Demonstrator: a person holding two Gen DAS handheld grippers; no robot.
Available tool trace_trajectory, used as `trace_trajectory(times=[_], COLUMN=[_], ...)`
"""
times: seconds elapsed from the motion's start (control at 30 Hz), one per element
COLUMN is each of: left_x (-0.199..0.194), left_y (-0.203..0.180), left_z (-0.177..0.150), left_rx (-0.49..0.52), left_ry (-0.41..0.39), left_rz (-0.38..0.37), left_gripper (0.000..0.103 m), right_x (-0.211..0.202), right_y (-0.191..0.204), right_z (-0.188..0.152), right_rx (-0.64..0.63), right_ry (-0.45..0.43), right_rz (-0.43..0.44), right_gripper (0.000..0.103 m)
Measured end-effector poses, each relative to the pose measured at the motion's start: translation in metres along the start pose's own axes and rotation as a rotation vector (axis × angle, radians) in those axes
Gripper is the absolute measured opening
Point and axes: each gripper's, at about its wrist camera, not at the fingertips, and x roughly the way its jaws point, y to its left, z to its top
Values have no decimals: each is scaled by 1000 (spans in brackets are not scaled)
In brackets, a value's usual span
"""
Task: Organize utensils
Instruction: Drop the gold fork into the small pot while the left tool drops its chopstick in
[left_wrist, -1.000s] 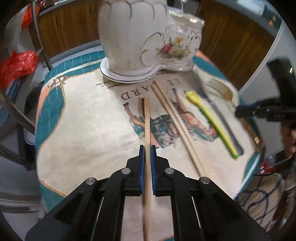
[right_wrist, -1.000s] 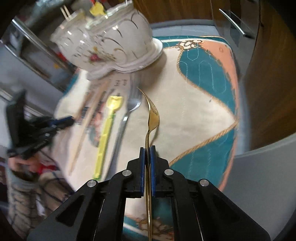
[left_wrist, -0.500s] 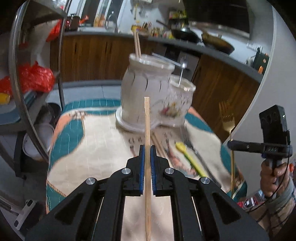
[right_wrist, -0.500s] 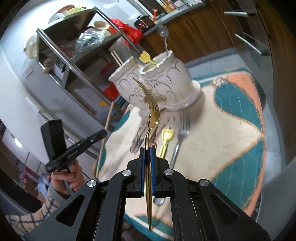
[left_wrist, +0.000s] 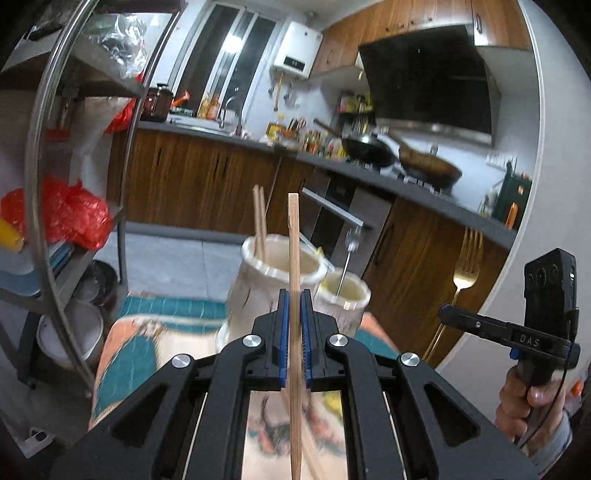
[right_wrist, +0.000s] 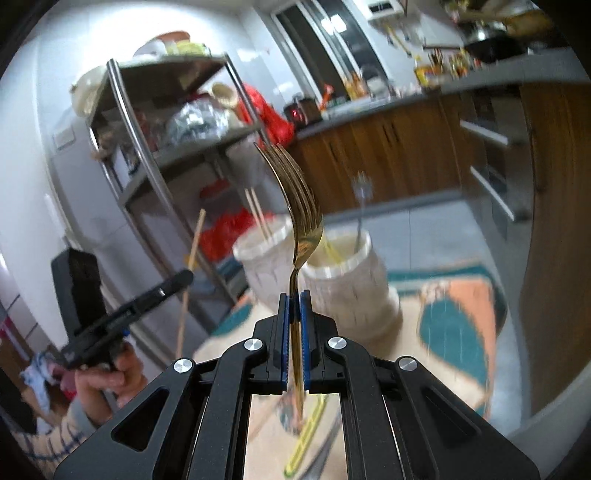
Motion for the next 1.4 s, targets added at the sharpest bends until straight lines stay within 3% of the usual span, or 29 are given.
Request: trace_trajectory(times=[0.2,0.4,0.6,0.83,1.07,1.4], left_x=[11,25,32,57,78,78], left_y=[-4,-1,-1,-5,-7,-14], left_z=[18,43,70,78,59,14], left_rx=[-29,-55,-45,4,77,169], left_ry=[-114,-201,-326,-419,-381,-297], left_rz=[-40,-57,-35,11,72,127], left_gripper=[6,6,6,6,6,6], right_x=[6,16,21,35,54,87], right_y=[15,15,10,12,16,23], right_z=[30,50,70,77,72,50], right_rx=[-101,-123,-98,-106,-166,-253], right_ry=[-91,-144,-220,-262,-256,-104], right_rz=[-40,-67,-63,-99,-190,-266], right_gripper=[7,7,6,6,6,7])
